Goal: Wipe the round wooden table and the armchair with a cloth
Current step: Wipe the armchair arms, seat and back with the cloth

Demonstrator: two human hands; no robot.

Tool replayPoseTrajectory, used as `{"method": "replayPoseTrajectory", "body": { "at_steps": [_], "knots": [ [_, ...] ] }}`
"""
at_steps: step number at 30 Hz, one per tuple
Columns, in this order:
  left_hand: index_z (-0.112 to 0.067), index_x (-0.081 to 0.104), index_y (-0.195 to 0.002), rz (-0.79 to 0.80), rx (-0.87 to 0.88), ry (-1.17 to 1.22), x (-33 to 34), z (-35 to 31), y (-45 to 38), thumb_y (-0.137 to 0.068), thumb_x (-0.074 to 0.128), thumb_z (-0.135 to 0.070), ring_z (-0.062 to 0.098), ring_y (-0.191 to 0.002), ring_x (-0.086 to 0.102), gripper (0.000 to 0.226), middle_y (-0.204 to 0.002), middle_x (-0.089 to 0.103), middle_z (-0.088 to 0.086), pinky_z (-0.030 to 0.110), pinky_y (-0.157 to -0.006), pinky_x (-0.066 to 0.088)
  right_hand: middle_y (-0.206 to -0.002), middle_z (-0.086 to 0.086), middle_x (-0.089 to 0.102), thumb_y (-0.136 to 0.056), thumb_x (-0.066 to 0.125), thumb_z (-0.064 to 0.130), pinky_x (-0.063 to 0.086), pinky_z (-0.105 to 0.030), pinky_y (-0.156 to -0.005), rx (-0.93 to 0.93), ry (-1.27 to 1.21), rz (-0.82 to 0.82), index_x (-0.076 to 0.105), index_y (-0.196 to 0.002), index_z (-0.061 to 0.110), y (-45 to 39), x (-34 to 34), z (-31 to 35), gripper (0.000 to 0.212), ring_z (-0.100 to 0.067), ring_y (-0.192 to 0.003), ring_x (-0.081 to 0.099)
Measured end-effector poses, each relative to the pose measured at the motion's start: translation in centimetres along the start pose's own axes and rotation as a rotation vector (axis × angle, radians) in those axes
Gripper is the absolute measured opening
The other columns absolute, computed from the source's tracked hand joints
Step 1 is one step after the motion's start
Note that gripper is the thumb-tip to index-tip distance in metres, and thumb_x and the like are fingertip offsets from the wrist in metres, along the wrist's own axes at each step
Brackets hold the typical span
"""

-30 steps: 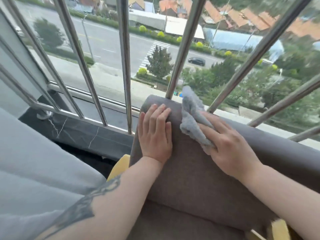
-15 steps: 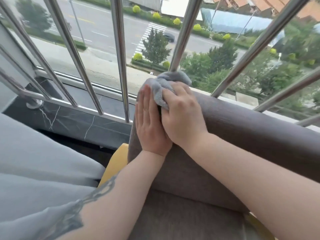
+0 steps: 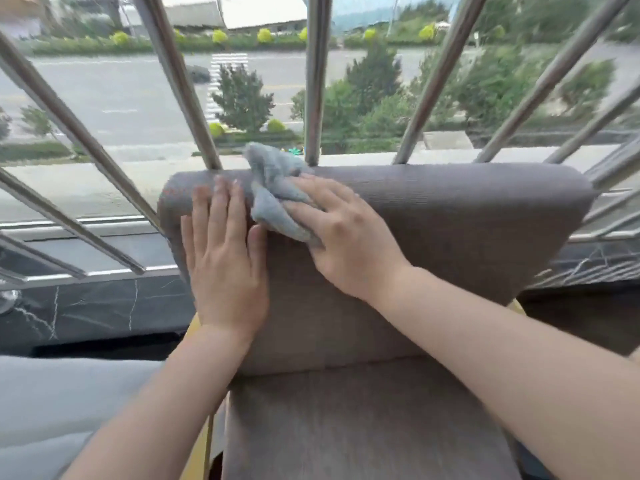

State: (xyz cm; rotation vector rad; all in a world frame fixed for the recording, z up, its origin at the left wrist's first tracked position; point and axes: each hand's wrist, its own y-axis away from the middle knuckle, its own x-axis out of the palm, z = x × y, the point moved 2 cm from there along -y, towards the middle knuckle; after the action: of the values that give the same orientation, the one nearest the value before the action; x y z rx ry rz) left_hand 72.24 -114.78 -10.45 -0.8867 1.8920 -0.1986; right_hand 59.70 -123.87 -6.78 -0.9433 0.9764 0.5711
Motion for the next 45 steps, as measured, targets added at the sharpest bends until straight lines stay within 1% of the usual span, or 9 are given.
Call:
{"method": "replayPoseTrajectory", "body": {
  "at_steps": [5,10,14,19,23,29,34,39,45],
  "knots": [
    [-0.015,0.048,-0.141,0.096,0.169,-0.073,3.3,-5.8,-1.0,-0.099,0.038,-0.027,0.025,-0.140,0.031,0.044,-0.146,0.045,0.004,0.037,-0.118,0.009,-0.117,-0.013,0.063,-0.078,0.048,0.017,0.040,-0.044,-0.102,0.562,-0.020,-0.260,0.070,-0.105,0.010,1.6,-1.2,-2.1,0.036,-0.034,-0.114,0.054],
    [-0.016,0.049,-0.140,0.138,0.150,-0.085,3.7,-7.5,-1.0,-0.099,0.037,-0.027,0.024,-0.140,0.032,0.044,-0.145,0.047,0.004,0.037,-0.118,0.012,-0.124,-0.010,0.061,-0.079,0.051,0.015,0.028,-0.044,-0.113,0.298,0.136,-0.190,0.069,-0.110,0.014,5.8,-3.7,-7.8,0.036,-0.027,-0.121,0.052],
    [-0.016,0.048,-0.141,0.258,0.286,-0.072,5.6,-11.0,-2.3,-0.099,0.041,-0.025,0.020,-0.141,0.033,0.044,-0.146,0.046,0.001,0.034,-0.118,0.016,-0.122,-0.012,0.062,-0.080,0.041,0.017,0.030,-0.045,-0.112,0.811,0.056,-0.382,0.069,-0.106,0.010,5.8,-4.3,-8.4,0.039,-0.030,-0.123,0.050],
    [-0.016,0.049,-0.140,0.340,0.305,-0.033,5.9,-12.2,-2.9,-0.097,0.045,-0.022,0.016,-0.139,0.035,0.044,-0.145,0.047,0.000,0.025,-0.116,0.016,-0.117,-0.010,0.065,-0.078,0.042,0.014,0.030,-0.044,-0.112,0.365,0.111,-0.226,0.070,-0.106,0.012,7.4,-6.0,-11.2,0.039,-0.029,-0.116,0.057],
    [-0.016,0.050,-0.140,0.446,0.422,-0.009,6.6,-14.1,-4.4,-0.097,0.046,-0.024,0.014,-0.138,0.035,0.044,-0.145,0.047,-0.001,0.014,-0.113,0.014,-0.112,-0.015,0.066,-0.075,0.051,0.008,0.030,-0.041,-0.108,0.748,0.138,-0.349,0.071,-0.100,0.006,8.5,-8.2,-15.0,0.032,-0.033,-0.116,0.056],
    [-0.018,0.043,-0.144,0.730,0.679,0.007,8.2,-17.1,-7.0,-0.100,0.042,-0.022,0.006,-0.140,0.028,0.044,-0.152,0.033,-0.009,0.005,-0.110,0.012,-0.120,-0.013,0.063,-0.080,0.046,0.013,0.032,-0.041,-0.108,0.367,0.164,-0.235,0.070,-0.109,0.009,11.1,-8.8,-16.7,0.038,-0.032,-0.117,0.055],
    [-0.010,0.036,-0.147,0.831,0.877,-0.037,12.4,-21.7,-7.6,-0.099,0.035,-0.036,0.007,-0.142,0.017,0.054,-0.154,0.028,-0.001,0.014,-0.115,0.010,-0.114,-0.016,0.062,-0.081,0.049,0.016,0.035,-0.042,-0.105,0.865,0.104,-0.491,0.069,-0.110,0.007,10.2,-8.9,-18.2,0.037,-0.036,-0.115,0.053],
    [-0.017,0.032,-0.149,0.781,0.861,-0.127,13.2,-22.6,-7.0,-0.101,0.028,-0.038,0.001,-0.143,0.015,0.053,-0.153,0.022,-0.013,0.022,-0.116,0.015,-0.121,-0.017,0.061,-0.081,0.046,0.016,0.036,-0.042,-0.105,0.527,0.127,-0.465,0.067,-0.116,0.009,13.8,-9.2,-21.3,0.041,-0.034,-0.117,0.054],
    [-0.020,0.008,-0.154,0.844,0.980,-0.238,16.0,-27.6,-7.3,-0.101,0.020,-0.045,0.002,-0.146,0.001,0.060,-0.158,0.007,-0.009,0.016,-0.117,0.000,-0.089,-0.004,0.063,-0.090,0.041,0.024,0.038,-0.024,-0.075,1.173,-0.741,-0.781,0.063,-0.111,0.015,13.4,-9.7,-23.1,0.032,-0.021,-0.088,0.057]
  ]
}}
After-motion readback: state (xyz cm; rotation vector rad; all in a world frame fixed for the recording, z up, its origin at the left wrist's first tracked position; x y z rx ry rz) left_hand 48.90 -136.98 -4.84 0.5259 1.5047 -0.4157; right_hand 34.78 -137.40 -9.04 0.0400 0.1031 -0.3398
